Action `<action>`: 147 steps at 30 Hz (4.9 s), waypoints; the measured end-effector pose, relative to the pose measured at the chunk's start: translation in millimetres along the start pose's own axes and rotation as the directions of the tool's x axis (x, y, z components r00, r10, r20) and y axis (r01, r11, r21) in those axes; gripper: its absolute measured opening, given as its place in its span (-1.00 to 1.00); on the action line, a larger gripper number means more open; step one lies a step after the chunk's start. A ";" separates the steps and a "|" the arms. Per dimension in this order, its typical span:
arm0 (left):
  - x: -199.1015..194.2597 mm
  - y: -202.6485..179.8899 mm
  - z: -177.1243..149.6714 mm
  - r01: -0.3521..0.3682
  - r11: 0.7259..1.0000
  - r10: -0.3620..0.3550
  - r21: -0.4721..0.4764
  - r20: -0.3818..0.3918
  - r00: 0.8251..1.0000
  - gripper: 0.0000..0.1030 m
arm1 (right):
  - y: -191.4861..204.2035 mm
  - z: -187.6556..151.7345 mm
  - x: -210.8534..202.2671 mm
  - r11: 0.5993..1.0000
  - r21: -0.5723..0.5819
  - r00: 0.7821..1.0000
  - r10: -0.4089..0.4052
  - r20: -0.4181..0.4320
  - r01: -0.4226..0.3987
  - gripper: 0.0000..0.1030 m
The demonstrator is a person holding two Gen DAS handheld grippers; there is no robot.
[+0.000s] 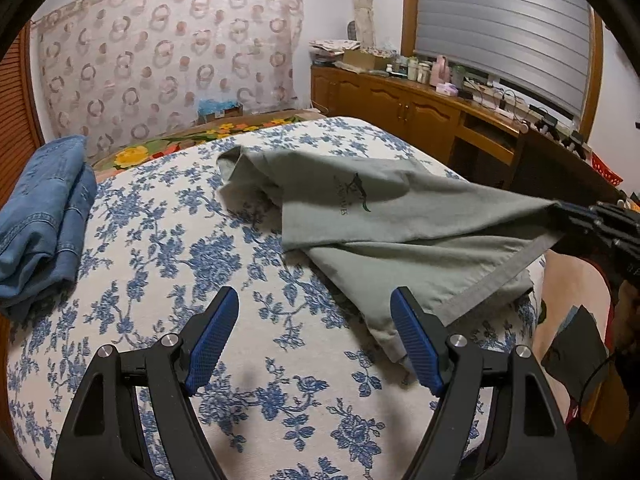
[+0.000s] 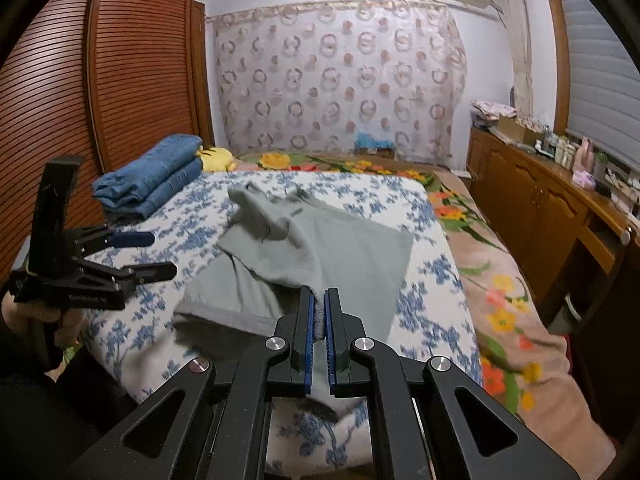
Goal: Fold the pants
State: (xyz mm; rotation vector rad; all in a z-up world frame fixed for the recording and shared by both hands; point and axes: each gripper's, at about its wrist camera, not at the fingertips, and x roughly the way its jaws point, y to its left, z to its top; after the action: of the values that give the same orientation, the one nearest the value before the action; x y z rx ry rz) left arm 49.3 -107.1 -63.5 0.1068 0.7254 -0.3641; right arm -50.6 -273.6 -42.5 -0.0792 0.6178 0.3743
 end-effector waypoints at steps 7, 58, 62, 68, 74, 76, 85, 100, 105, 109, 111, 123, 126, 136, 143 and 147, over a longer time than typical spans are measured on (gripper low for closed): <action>7.2 -5.2 0.7 0.012 1.000 -0.012 0.002 -0.024 1.000 0.53 | -3.7 -5.9 8.2 1.000 0.031 0.998 0.002 -0.061 -0.001 -0.91; -2.0 36.5 11.5 0.012 0.999 -0.012 -0.045 0.003 1.000 0.10 | -5.2 41.6 39.6 1.000 0.014 0.999 0.024 -0.030 -0.024 -0.27; -5.8 49.7 16.1 -0.010 0.998 0.011 -0.067 0.022 1.000 0.10 | 9.1 56.2 59.3 0.998 -0.029 0.998 0.059 -0.035 -0.060 -0.26; -10.4 64.3 15.3 -0.031 0.995 0.034 -0.093 0.034 0.999 0.10 | 27.0 69.5 95.3 0.989 -0.076 0.989 0.118 -0.084 -0.124 -0.26; -13.1 76.2 12.1 -0.041 0.992 0.047 -0.119 0.043 0.998 0.10 | 42.9 79.1 131.4 0.975 -0.120 0.971 0.167 -0.170 -0.188 -0.26; -13.8 79.1 11.2 -0.044 0.991 0.050 -0.126 0.045 0.998 0.10 | 48.7 82.1 140.4 0.968 -0.142 0.964 0.178 -0.195 -0.208 -0.26; -13.7 83.7 5.7 -0.049 0.989 0.055 -0.137 0.040 0.998 0.10 | 64.6 95.2 174.6 0.955 -0.179 0.949 0.186 -0.257 -0.235 -0.26; -6.7 71.5 6.9 -0.027 0.994 0.029 -0.107 0.023 0.999 0.10 | 68.1 104.0 193.0 0.942 -0.195 0.941 0.220 -0.258 -0.273 -0.93; 2.3 63.4 9.0 -0.018 0.996 0.019 -0.089 0.005 1.000 0.10 | 53.4 110.2 185.3 0.952 -0.172 0.953 0.217 -0.210 -0.254 -0.95; 11.2 56.7 12.6 -0.005 0.997 0.004 -0.075 -0.011 1.000 0.10 | 38.2 111.9 179.5 0.961 -0.164 0.963 0.190 -0.193 -0.223 -0.95; 16.1 51.0 14.4 0.004 0.998 -0.005 -0.062 -0.020 1.000 0.10 | 30.1 112.5 178.7 0.966 -0.161 0.967 0.171 -0.187 -0.202 -0.95; 33.8 24.5 12.6 0.046 0.999 -0.047 -0.011 -0.073 0.996 0.10 | -23.7 110.2 195.2 0.996 -0.080 0.980 0.026 -0.195 -0.042 -0.95; 39.6 22.1 11.2 0.054 0.998 -0.055 -0.012 -0.089 0.994 0.10 | -36.2 109.8 199.4 0.998 -0.047 0.978 0.025 -0.206 -0.035 -0.95; 51.6 19.2 7.5 0.057 0.998 -0.058 -0.009 -0.122 0.991 0.10 | -61.0 110.2 206.7 1.000 0.030 0.981 -0.001 -0.193 0.007 -0.95; 56.1 18.3 5.9 0.050 0.999 -0.050 -0.004 -0.125 0.991 0.11 | -75.1 105.7 207.0 0.996 0.082 0.980 0.035 -0.194 -0.019 -0.95; 55.9 18.7 5.5 0.052 0.999 -0.052 -0.006 -0.120 0.991 0.11 | -90.4 103.6 204.5 0.992 0.125 0.984 0.006 -0.178 0.017 -0.73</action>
State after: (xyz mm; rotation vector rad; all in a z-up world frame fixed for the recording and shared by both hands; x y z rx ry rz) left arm 98.0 -107.0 -97.2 0.1083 0.8490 -0.4090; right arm 192.9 -273.6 -80.0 0.0071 0.8165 0.3239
